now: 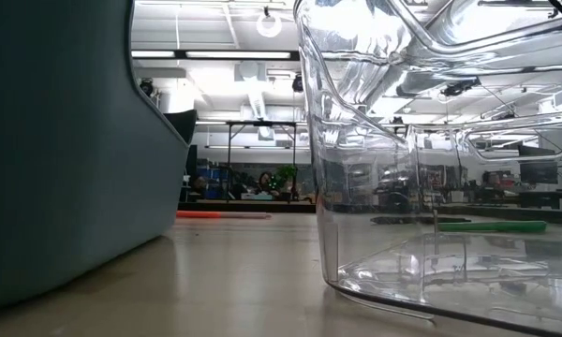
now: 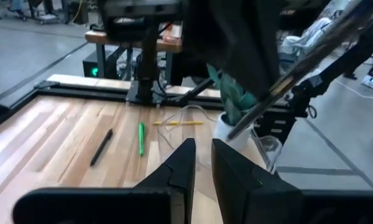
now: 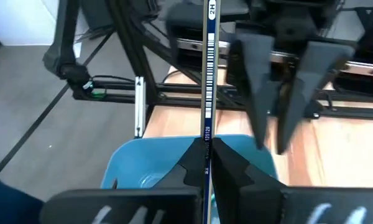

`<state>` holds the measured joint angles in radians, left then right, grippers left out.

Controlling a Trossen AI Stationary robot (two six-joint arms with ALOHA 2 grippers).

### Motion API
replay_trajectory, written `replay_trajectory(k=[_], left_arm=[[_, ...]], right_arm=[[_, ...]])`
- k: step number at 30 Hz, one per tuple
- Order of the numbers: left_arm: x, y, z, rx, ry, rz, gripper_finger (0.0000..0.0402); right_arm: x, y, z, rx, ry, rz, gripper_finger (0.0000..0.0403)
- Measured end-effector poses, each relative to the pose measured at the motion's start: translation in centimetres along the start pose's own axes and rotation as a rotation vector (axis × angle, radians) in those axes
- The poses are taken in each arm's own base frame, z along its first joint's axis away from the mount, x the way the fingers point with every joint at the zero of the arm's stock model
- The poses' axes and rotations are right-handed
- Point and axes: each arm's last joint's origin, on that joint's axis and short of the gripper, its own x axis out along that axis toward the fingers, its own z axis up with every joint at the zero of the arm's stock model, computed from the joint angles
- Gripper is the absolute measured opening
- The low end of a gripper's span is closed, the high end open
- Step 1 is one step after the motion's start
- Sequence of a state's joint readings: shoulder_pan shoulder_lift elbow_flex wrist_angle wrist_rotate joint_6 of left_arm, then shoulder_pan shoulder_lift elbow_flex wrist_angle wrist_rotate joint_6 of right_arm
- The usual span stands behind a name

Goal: Sort pens & pencils
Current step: Put the dark blue pencil into the blue bin

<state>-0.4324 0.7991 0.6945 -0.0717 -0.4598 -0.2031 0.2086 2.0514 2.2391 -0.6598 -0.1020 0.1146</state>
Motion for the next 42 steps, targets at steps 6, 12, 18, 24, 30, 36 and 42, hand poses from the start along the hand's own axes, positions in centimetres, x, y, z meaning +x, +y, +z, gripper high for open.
replay_trajectory(k=[6,12,18,24,30,36,42], left_arm=[[-0.8,0.2,0.5,0.002,-0.031,-0.028,0.0042],[-2.1,0.7,1.4,-0.025,-0.094,-0.044,0.0042],[-2.5,0.6,2.1,-0.021,-0.158,-0.100,0.0042],[-2.4,0.6,2.1,-0.013,-0.159,-0.093,0.0042],[-2.4,0.7,2.1,-0.011,-0.159,-0.076,0.0042],[-1.8,0.4,1.8,0.000,-0.135,-0.071,0.0042],[-1.4,0.2,1.5,0.004,-0.116,-0.069,0.0059]], right_arm=[[-0.1,-0.7,0.0,-0.003,0.004,-0.014,0.0000],[-0.2,-1.5,0.1,0.005,0.001,-0.032,0.0000],[-0.3,-2.4,0.5,0.011,-0.030,-0.048,0.0000],[-0.3,-2.6,0.7,0.010,-0.050,-0.041,0.0000],[-0.3,-2.6,0.7,0.010,-0.049,-0.033,0.0000],[-0.3,-2.6,0.7,0.002,-0.049,-0.035,0.0000],[-0.3,-2.6,0.7,0.002,-0.049,-0.036,0.0000]])
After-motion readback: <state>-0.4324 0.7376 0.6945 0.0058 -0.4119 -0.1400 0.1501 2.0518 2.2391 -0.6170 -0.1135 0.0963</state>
